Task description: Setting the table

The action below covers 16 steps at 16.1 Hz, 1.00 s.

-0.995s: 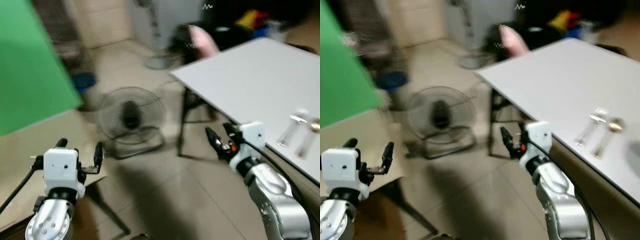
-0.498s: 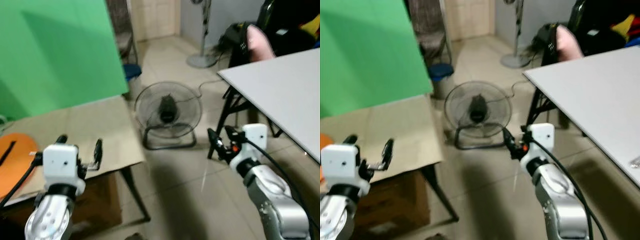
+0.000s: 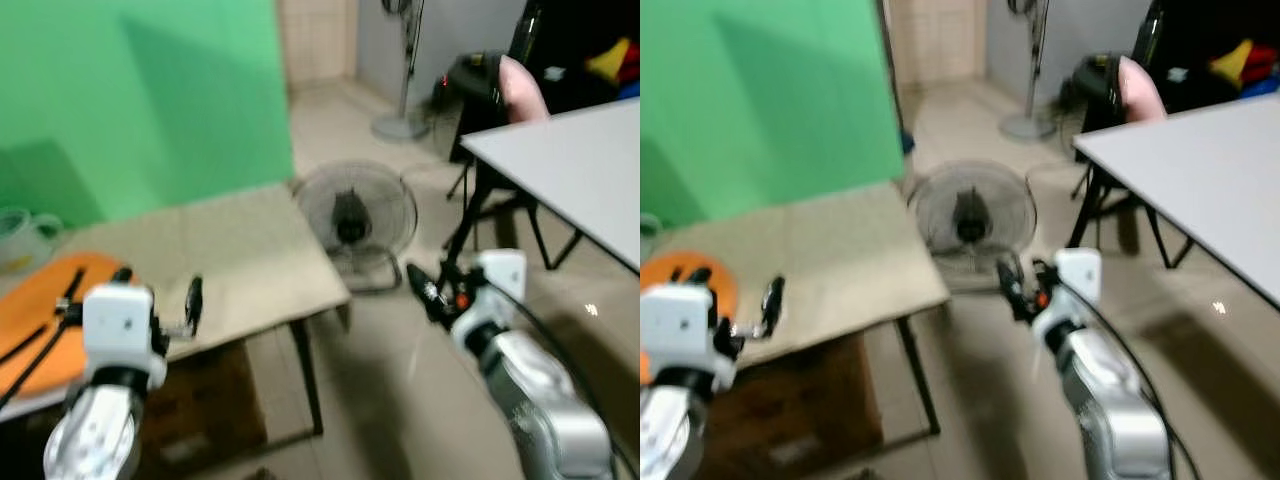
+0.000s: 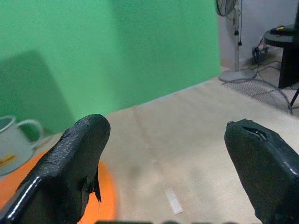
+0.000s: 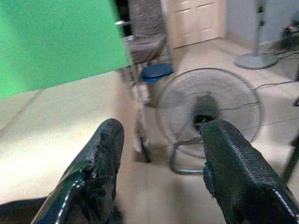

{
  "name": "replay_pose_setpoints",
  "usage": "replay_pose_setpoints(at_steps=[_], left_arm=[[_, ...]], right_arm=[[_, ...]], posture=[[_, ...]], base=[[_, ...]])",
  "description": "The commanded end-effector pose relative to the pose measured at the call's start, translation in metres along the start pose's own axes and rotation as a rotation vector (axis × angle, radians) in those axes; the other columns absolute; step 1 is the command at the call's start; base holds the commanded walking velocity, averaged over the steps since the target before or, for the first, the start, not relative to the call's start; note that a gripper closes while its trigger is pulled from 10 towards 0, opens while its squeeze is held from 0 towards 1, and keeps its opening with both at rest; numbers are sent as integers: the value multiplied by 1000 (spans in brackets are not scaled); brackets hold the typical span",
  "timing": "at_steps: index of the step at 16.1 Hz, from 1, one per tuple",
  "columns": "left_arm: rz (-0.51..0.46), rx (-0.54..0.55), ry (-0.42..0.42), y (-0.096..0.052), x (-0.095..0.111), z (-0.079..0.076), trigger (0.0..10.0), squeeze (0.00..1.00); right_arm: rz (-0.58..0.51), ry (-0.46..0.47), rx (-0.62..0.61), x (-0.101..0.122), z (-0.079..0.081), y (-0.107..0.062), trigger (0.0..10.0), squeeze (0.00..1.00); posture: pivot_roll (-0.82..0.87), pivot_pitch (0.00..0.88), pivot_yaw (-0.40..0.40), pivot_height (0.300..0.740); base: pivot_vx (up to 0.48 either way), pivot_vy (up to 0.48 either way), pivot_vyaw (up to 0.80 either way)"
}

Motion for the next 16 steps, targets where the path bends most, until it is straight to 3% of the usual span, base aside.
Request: replay_pose_setpoints(at_steps=[1, 6, 10, 16], left_arm=[[1, 6, 1, 0, 1, 2, 10000, 0], [3, 22, 0, -2, 1, 4, 10000, 0], [-21, 32, -23, 2, 8, 6, 10000, 0], [-33, 29, -23, 2, 13, 7, 10000, 0]], right_arm=[[-15, 4, 21, 7, 2, 2, 10000, 0], [-8, 17, 63, 8, 8, 4, 10000, 0], [-13, 5, 119, 12, 16, 8, 10000, 0], [-23, -11, 203, 16, 27, 10, 10000, 0]], posture=[[-11, 0, 52, 740], [-3, 0, 42, 740], [3, 0, 42, 740], [8, 0, 41, 740]], base=[[0, 356, 0], [0, 359, 0], [0, 0, 0], [256, 0, 769]])
Point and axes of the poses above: a point about 5 cm out from each wrist's last joint towards the gripper, its own y axis pointing out of the wrist towards the gripper, its own x axis along the axis of the wrist's last joint, z = x × y, the point moved 4 cm from there along y, pointing out of the wrist towards the gripper, and after that the axes turned 14 degrees about -y, right-handed, at the moved point
